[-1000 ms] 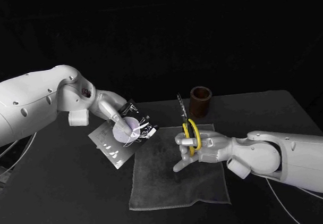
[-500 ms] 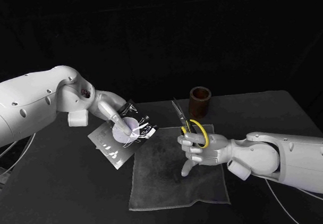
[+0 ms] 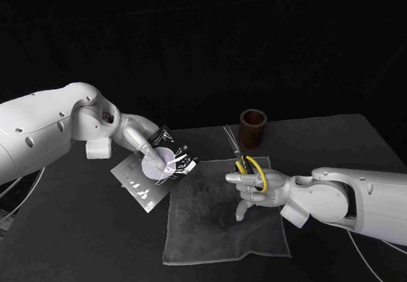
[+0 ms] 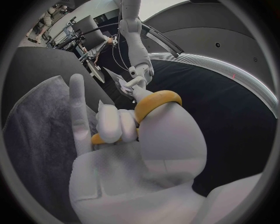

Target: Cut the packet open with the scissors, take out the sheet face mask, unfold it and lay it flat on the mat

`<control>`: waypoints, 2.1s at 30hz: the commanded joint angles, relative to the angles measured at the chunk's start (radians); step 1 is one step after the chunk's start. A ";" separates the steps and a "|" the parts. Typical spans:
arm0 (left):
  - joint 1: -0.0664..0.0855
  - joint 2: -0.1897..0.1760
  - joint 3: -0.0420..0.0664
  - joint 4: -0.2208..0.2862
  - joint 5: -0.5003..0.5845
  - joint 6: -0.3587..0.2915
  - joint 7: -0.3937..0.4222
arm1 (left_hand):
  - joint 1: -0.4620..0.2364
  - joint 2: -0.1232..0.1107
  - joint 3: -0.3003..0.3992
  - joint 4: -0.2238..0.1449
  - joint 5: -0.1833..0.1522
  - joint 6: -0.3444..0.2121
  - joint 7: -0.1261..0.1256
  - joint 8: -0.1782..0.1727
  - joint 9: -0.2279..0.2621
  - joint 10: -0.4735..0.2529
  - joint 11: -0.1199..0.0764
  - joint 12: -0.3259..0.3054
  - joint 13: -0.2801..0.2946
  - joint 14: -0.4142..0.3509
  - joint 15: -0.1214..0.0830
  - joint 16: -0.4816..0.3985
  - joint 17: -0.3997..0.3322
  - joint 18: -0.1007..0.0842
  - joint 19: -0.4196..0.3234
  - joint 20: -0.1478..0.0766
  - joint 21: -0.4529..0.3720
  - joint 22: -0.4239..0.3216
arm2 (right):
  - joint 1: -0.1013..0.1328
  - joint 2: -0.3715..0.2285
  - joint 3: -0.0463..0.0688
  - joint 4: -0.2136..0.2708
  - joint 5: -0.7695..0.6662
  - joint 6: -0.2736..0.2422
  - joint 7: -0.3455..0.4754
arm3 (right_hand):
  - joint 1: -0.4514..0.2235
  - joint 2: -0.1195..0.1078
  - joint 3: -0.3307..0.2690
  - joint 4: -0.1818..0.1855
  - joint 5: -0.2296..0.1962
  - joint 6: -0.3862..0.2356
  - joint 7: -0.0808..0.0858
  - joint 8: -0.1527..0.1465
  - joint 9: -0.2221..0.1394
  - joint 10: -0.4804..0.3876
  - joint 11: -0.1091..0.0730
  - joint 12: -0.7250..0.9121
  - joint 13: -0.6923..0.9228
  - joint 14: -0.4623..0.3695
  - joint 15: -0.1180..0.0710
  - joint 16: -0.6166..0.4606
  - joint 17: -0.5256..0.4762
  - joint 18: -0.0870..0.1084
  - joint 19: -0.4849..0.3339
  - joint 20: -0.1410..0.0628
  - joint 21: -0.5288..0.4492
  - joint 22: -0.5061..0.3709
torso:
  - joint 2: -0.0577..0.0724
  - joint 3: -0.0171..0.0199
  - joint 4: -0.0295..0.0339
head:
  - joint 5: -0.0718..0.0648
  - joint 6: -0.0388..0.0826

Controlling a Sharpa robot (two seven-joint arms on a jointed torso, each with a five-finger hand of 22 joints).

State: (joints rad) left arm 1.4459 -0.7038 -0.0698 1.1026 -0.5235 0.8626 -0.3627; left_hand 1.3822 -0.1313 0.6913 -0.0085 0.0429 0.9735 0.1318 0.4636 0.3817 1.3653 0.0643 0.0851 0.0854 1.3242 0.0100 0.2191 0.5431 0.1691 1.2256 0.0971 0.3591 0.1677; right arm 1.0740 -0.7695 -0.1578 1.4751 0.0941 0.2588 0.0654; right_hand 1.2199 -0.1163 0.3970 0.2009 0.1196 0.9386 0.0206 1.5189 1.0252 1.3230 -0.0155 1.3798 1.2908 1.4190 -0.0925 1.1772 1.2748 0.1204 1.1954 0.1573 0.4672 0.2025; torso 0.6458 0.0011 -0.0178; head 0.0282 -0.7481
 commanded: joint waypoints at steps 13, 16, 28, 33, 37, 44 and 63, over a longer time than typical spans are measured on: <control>0.001 0.004 0.001 0.004 0.009 0.014 0.004 | -0.003 0.009 0.005 0.000 0.007 0.004 0.005 0.002 0.070 0.004 0.000 0.003 0.002 0.002 -0.004 -0.004 0.001 0.011 -0.003 -0.006 0.004 0.001 | 0.002 0.004 0.001 0.009 -0.094 0.151 -0.008 | -0.079 -0.053 -0.071 0.065 -0.070 -0.184 0.037 -0.644 -0.440 0.096 0.001 -0.024 -0.077 0.062 0.022 0.011 -0.093 0.058 0.037 -0.089 0.009 0.030 | 0.001 0.0007 0.0000 | 0.057 0.008; 0.001 0.008 0.000 0.002 0.012 0.021 0.001 | -0.003 0.009 0.005 0.000 0.007 0.004 0.005 0.002 0.070 0.004 0.000 0.003 0.002 0.002 -0.004 -0.004 0.001 0.011 -0.003 -0.006 0.004 0.001 | 0.002 0.003 0.000 0.017 -0.103 0.168 -0.011 | -0.067 -0.055 -0.092 0.061 -0.069 -0.156 0.065 -0.795 -0.505 0.063 0.022 -0.122 -0.183 0.040 0.041 -0.081 -0.171 0.060 0.019 -0.077 -0.012 0.020 | 0.000 0.0002 0.0007 | 0.060 0.006; 0.001 0.025 0.000 -0.007 0.035 0.067 -0.024 | -0.004 0.008 0.006 -0.001 0.007 0.004 0.005 0.002 0.072 0.004 0.001 0.004 0.002 0.003 -0.004 -0.004 0.001 0.011 -0.003 -0.006 0.005 0.002 | 0.002 -0.008 -0.002 0.073 -0.189 0.234 -0.040 | -0.099 -0.030 -0.260 0.089 -0.071 -0.303 0.155 -1.130 -0.609 -0.348 0.163 -1.063 -0.941 -0.448 0.211 -0.857 -0.665 0.063 -0.327 0.084 -0.314 -0.137 | 0.001 0.0007 0.0009 | 0.061 0.000; 0.001 0.031 0.000 -0.007 0.037 0.081 -0.034 | -0.005 0.008 0.006 -0.001 0.007 0.004 0.005 0.002 0.072 0.004 0.001 0.004 0.002 0.003 -0.004 -0.004 0.002 0.010 -0.003 -0.006 0.005 0.002 | 0.002 -0.022 -0.002 0.109 -0.205 0.219 -0.037 | -0.119 0.010 -0.412 0.090 -0.072 -0.329 0.172 -1.176 -0.618 -0.341 0.193 -1.172 -1.050 -0.489 0.243 -0.971 -0.772 0.064 -0.405 0.122 -0.371 -0.136 | 0.000 0.0013 -0.0006 | 0.064 -0.001; 0.001 0.033 0.000 -0.010 0.036 0.090 -0.040 | -0.005 0.008 0.006 -0.001 0.007 0.004 0.005 0.002 0.072 0.004 0.001 0.004 0.002 0.003 -0.004 -0.004 0.002 0.010 -0.003 -0.006 0.005 0.002 | 0.002 -0.030 -0.002 0.124 -0.217 0.219 -0.042 | -0.099 0.031 -0.493 0.092 -0.071 -0.329 0.180 -1.186 -0.615 -0.355 0.209 -1.214 -1.100 -0.535 0.261 -1.025 -0.828 0.061 -0.432 0.131 -0.385 -0.135 | 0.000 0.0007 -0.0008 | 0.065 -0.002; 0.001 0.035 -0.001 -0.013 0.036 0.098 -0.043 | -0.005 0.008 0.006 -0.001 0.007 0.004 0.005 0.002 0.072 0.004 0.001 0.004 0.002 0.003 -0.004 -0.004 0.002 0.010 -0.003 -0.006 0.005 0.002 | 0.002 -0.035 -0.002 0.139 -0.236 0.233 -0.063 | -0.093 0.016 -0.546 0.095 -0.070 -0.329 0.219 -1.195 -0.611 -0.374 0.220 -1.242 -1.147 -0.588 0.279 -1.072 -0.881 0.048 -0.542 0.134 -0.405 -0.142 | 0.000 0.0007 -0.0003 | 0.065 -0.003; 0.002 0.038 -0.001 -0.001 0.061 0.141 -0.046 | -0.006 0.006 0.007 -0.004 0.007 0.005 0.005 0.002 0.075 0.004 0.001 0.004 0.002 0.002 -0.004 -0.005 0.002 0.011 -0.004 -0.006 0.006 0.002 | 0.002 -0.014 -0.011 0.125 -0.242 0.255 -0.130 | -0.120 -0.101 -0.613 0.101 -0.065 -0.323 0.246 -1.194 -0.603 -0.375 0.231 -1.257 -1.193 -0.598 0.289 -1.092 -0.927 0.040 -0.614 0.135 -0.407 -0.145 | 0.000 -0.0013 0.0008 | 0.064 -0.015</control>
State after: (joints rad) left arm 1.4461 -0.6670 -0.0709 1.0969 -0.4895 0.9396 -0.4076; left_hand 1.3776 -0.1359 0.6925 -0.0128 0.0465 0.9736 0.1319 0.4602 0.3820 1.3632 0.0664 0.0841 0.0868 1.3221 0.0122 0.2191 0.5444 0.1648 1.2256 0.0971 0.3587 0.1688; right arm 1.0758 -0.7861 -0.1691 1.5999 -0.1422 0.4826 -0.0475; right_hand 1.1005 -0.2112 -0.2112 0.3034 0.0503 0.6119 0.1778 0.3247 0.4203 0.9482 0.2069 0.1266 0.0992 0.8335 0.1824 0.0880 0.3487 0.0514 0.5886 0.2915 0.0635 0.0589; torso 0.6457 -0.0005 -0.0171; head 0.0930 -0.7617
